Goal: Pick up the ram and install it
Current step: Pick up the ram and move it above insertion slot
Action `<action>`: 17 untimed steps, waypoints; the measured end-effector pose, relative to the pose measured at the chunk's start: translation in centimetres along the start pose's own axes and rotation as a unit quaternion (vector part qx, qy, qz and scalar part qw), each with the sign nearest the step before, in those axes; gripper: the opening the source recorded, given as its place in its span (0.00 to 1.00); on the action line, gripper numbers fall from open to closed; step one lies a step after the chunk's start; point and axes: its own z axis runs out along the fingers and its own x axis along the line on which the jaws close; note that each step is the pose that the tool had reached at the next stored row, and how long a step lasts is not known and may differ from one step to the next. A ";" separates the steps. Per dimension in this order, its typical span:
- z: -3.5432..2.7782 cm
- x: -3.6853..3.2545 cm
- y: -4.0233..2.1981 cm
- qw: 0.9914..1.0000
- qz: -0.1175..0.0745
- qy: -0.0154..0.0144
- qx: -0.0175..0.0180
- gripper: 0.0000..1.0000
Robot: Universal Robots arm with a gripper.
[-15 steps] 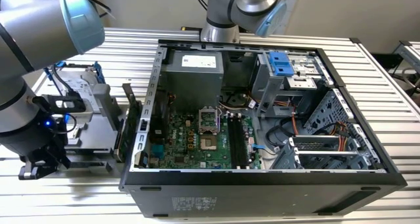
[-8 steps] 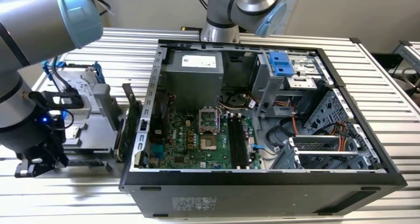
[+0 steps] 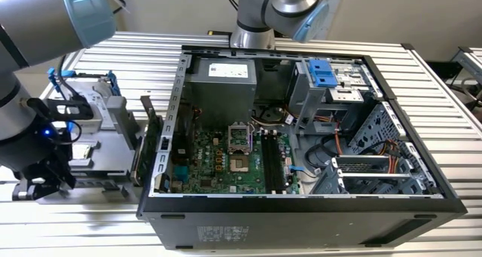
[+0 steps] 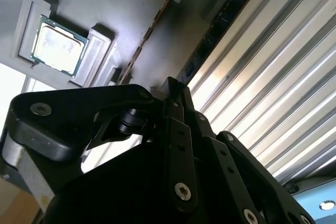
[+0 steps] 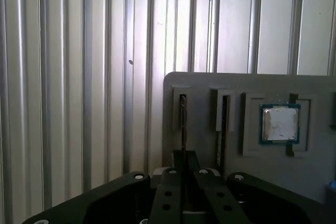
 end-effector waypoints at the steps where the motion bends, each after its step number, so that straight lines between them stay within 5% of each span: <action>1: -0.11 0.00 0.00 1.000 0.000 0.000 0.000 0.00; 17: -1.84 -0.02 0.03 1.000 0.000 0.000 0.000 0.00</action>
